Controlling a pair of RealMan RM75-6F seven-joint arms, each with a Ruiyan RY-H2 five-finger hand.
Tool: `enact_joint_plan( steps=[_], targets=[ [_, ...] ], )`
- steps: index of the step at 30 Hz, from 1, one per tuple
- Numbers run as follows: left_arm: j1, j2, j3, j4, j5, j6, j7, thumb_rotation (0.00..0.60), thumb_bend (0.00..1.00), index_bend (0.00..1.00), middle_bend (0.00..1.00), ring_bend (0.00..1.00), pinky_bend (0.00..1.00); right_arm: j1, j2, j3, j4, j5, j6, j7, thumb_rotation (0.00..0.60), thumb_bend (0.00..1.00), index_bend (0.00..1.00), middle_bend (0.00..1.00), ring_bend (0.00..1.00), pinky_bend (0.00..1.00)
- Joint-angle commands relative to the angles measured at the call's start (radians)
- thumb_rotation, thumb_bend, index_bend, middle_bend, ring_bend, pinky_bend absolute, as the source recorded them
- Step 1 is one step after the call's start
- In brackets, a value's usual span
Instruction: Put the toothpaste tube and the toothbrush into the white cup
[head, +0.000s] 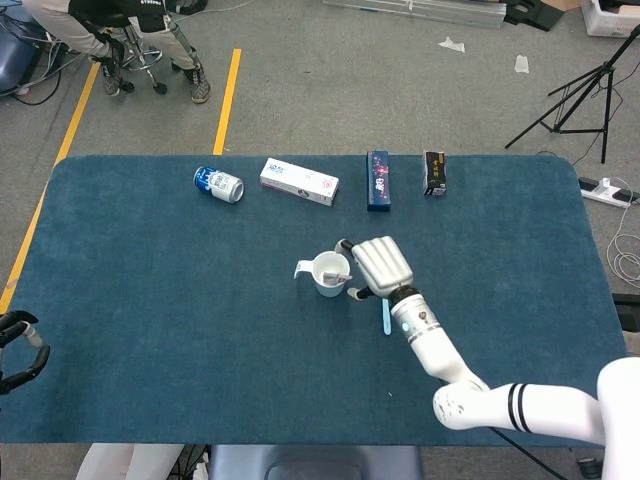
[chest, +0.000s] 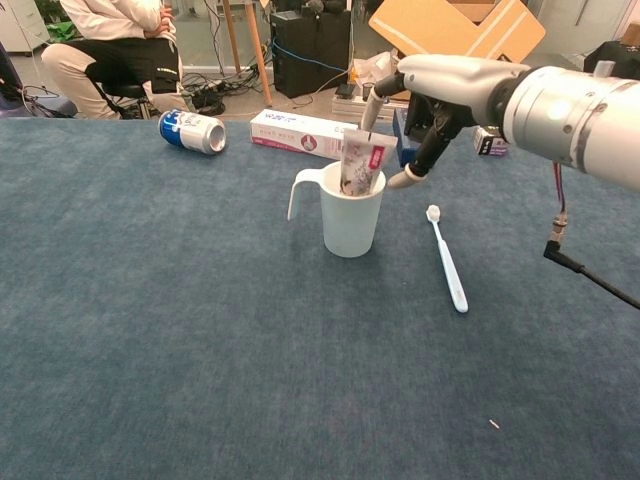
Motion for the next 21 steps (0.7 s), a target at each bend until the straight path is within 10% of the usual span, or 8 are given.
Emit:
enact_joint_plan(
  steps=[1, 15, 21],
  targets=[
    [0.000, -0.001, 0.000, 0.000, 0.000, -0.001, 0.001, 0.600, 0.32, 0.60, 0.39, 0.36, 0.44, -0.026, 0.058, -0.014, -0.067, -0.031, 0.026, -0.005, 0.600, 0.03, 0.35, 1.00, 1.00, 1.00],
    [-0.008, -0.014, 0.002, 0.007, -0.005, -0.016, 0.020, 0.600, 0.32, 0.60, 0.39, 0.37, 0.44, -0.136, 0.343, -0.121, -0.254, -0.153, 0.067, -0.054, 0.600, 0.10, 0.35, 1.00, 1.00, 1.00],
    [-0.013, -0.022, 0.005, 0.010, -0.003, -0.026, 0.029, 0.600, 0.32, 0.60, 0.39, 0.37, 0.44, -0.133, 0.379, -0.144, -0.224, -0.112, 0.005, -0.072, 0.600, 0.47, 0.35, 1.00, 1.00, 1.00]
  ],
)
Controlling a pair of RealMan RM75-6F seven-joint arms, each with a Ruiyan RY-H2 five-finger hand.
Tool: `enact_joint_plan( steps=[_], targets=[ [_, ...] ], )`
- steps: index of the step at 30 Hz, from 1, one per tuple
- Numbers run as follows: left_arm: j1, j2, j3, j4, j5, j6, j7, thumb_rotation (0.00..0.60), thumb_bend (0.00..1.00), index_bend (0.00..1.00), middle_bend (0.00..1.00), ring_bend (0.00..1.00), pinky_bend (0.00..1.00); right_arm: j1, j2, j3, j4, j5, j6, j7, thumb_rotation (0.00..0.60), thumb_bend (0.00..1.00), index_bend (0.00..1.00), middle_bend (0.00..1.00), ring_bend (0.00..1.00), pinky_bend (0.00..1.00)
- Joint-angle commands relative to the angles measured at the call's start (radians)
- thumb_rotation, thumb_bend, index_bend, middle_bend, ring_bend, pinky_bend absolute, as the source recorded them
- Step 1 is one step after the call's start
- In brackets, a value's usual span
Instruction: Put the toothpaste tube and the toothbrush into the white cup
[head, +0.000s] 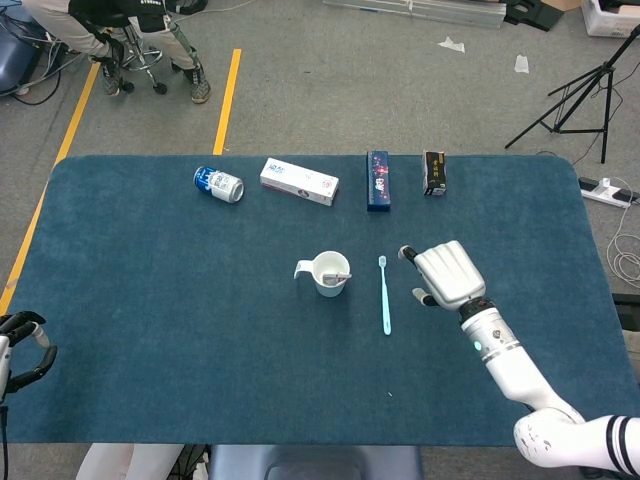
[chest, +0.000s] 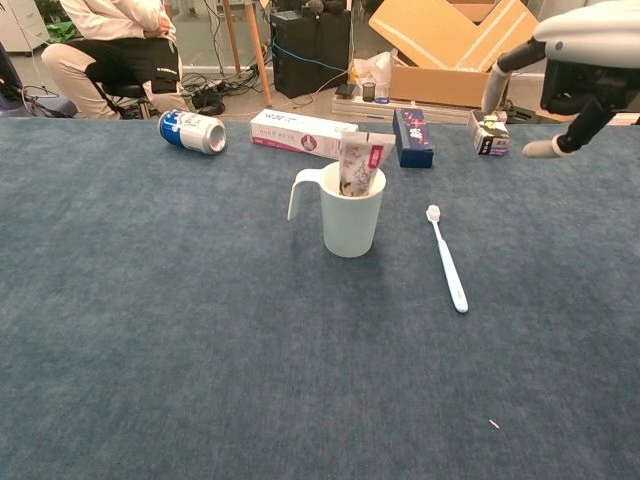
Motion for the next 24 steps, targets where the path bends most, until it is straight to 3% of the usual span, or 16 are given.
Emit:
enact_joint_plan(
  steps=[1, 5, 10, 16, 24],
  targets=[
    [-0.001, -0.001, 0.001, 0.001, 0.000, -0.002, 0.002, 0.600, 0.32, 0.60, 0.39, 0.37, 0.44, 0.011, 0.010, -0.013, 0.025, 0.038, -0.046, -0.023, 0.600, 0.57, 0.35, 1.00, 1.00, 1.00],
    [-0.001, -0.002, 0.001, 0.002, -0.001, -0.003, 0.001, 0.600, 0.32, 0.60, 0.39, 0.37, 0.44, 0.049, -0.005, -0.033, 0.053, 0.106, -0.107, -0.093, 0.600, 0.80, 0.35, 1.00, 1.00, 1.00],
    [0.000, 0.001, 0.000, 0.000, -0.002, 0.002, -0.006, 0.600, 0.32, 0.60, 0.39, 0.36, 0.44, 0.118, -0.063, -0.063, 0.101, 0.222, -0.147, -0.230, 0.600, 0.99, 0.34, 1.00, 1.00, 1.00],
    [0.003, 0.006, 0.000, -0.003, 0.002, 0.009, -0.015, 0.600, 0.32, 0.60, 0.39, 0.37, 0.44, 0.177, -0.160, -0.091, 0.179, 0.320, -0.161, -0.326, 0.600, 1.00, 0.31, 1.00, 1.00, 1.00],
    [0.005, 0.011, 0.003, -0.008, 0.009, 0.013, -0.020, 0.600, 0.32, 0.60, 0.39, 0.36, 0.44, 0.212, -0.264, -0.108, 0.274, 0.348, -0.185, -0.334, 0.600, 1.00, 0.30, 1.00, 1.00, 1.00]
  ],
)
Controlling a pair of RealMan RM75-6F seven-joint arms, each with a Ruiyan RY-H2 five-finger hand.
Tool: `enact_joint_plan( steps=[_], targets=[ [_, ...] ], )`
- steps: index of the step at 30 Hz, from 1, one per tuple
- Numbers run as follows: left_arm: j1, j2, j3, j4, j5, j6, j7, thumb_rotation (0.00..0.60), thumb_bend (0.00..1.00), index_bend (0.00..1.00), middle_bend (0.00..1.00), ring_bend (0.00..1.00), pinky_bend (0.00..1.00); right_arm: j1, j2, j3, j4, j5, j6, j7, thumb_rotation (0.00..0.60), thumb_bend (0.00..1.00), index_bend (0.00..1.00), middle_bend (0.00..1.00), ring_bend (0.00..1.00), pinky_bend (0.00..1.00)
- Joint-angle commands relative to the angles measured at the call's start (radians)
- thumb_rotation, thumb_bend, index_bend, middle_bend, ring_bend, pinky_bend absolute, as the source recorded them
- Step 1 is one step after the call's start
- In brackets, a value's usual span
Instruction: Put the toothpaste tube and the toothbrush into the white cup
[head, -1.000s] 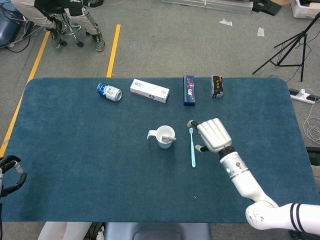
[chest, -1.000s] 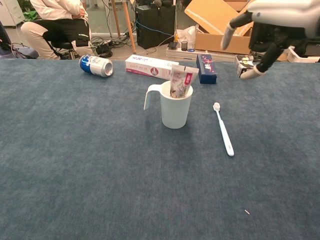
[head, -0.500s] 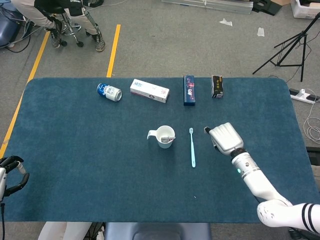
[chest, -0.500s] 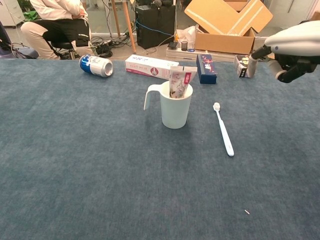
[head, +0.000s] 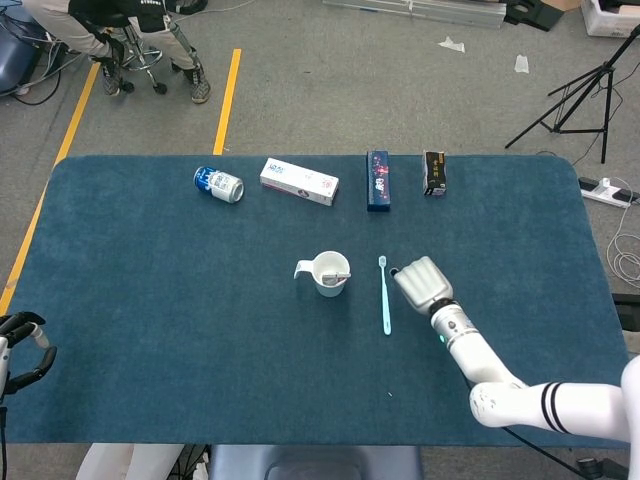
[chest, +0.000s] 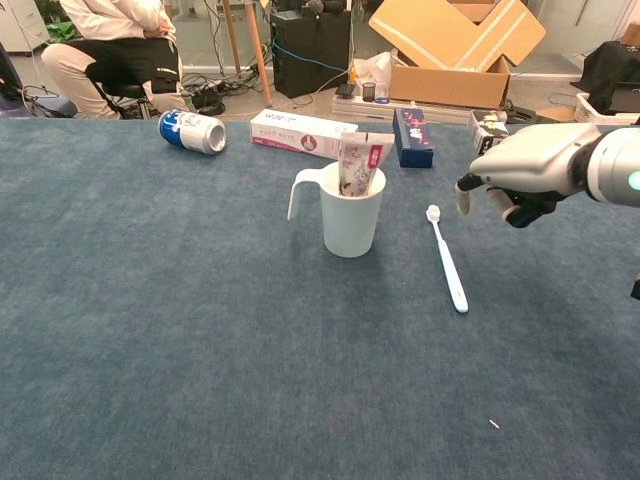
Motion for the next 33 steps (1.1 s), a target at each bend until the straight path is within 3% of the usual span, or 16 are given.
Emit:
enact_joint_plan(
  steps=[1, 33],
  targets=[
    [0.001, 0.001, 0.000, -0.001, 0.001, 0.002, -0.002, 0.600, 0.32, 0.60, 0.39, 0.36, 0.44, 0.015, -0.031, -0.008, 0.029, 0.007, -0.013, 0.001, 0.600, 1.00, 0.30, 1.00, 1.00, 1.00],
    [0.003, 0.008, -0.002, -0.005, -0.001, 0.007, -0.015, 0.600, 0.32, 0.60, 0.39, 0.36, 0.44, 0.063, -0.164, -0.037, 0.178, 0.012, -0.071, 0.063, 0.600, 1.00, 0.30, 1.00, 1.00, 1.00]
  ],
)
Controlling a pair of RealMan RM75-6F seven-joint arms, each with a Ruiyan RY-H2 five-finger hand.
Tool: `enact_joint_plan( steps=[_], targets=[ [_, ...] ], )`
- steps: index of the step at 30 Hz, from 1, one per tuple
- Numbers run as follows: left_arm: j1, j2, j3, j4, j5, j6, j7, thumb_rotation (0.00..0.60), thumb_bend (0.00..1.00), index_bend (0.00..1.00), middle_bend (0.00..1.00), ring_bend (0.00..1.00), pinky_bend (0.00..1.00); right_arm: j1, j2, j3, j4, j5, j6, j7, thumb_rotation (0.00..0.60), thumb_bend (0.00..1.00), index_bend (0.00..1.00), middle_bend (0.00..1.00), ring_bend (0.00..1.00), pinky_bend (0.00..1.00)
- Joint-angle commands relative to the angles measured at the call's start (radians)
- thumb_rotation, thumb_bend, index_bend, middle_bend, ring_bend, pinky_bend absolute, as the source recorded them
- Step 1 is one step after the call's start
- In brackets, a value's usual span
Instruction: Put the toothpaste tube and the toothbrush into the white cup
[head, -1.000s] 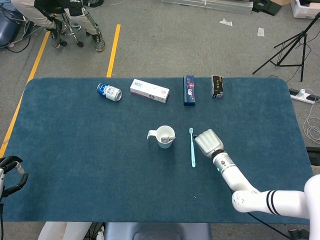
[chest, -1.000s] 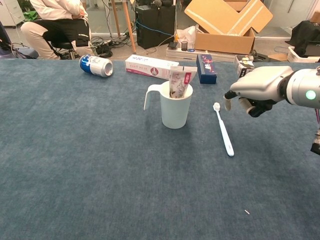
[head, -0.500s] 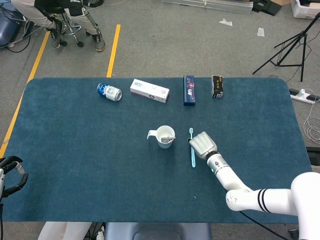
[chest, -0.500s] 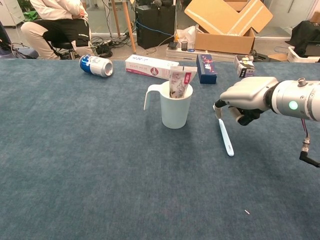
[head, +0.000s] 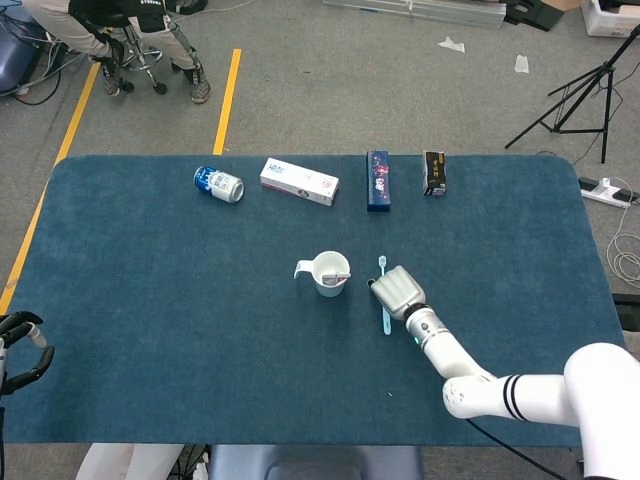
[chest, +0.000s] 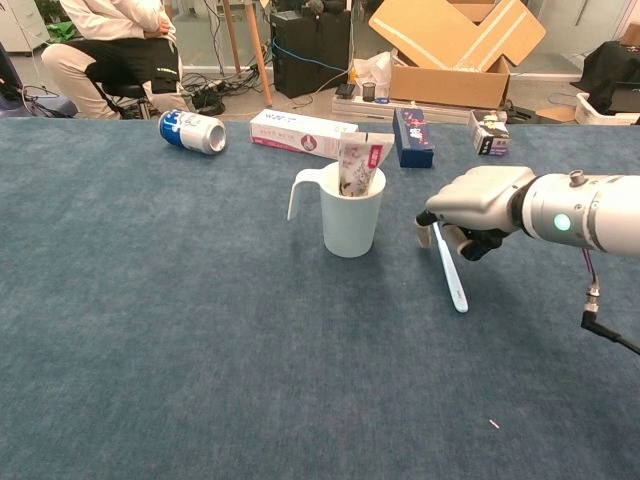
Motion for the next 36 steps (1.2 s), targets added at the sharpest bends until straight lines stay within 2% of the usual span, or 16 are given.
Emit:
enact_joint_plan(
  steps=[1, 20, 36],
  targets=[
    [0.000, 0.000, 0.000, 0.000, 0.000, 0.000, -0.001, 0.600, 0.32, 0.60, 0.39, 0.36, 0.44, 0.004, -0.005, -0.004, 0.007, 0.006, -0.002, -0.001, 0.600, 1.00, 0.30, 1.00, 1.00, 1.00],
    [-0.001, -0.003, 0.002, 0.001, 0.003, -0.001, 0.009, 0.600, 0.32, 0.60, 0.39, 0.36, 0.44, 0.013, 0.027, -0.042, -0.020, 0.067, 0.034, -0.045, 0.600, 1.00, 0.30, 1.00, 1.00, 1.00],
    [-0.007, -0.012, 0.007, 0.004, 0.000, -0.020, 0.028, 0.600, 0.32, 0.60, 0.39, 0.36, 0.44, 0.016, 0.114, -0.081, -0.140, 0.132, 0.078, -0.080, 0.600, 1.00, 0.30, 1.00, 1.00, 1.00]
  ],
)
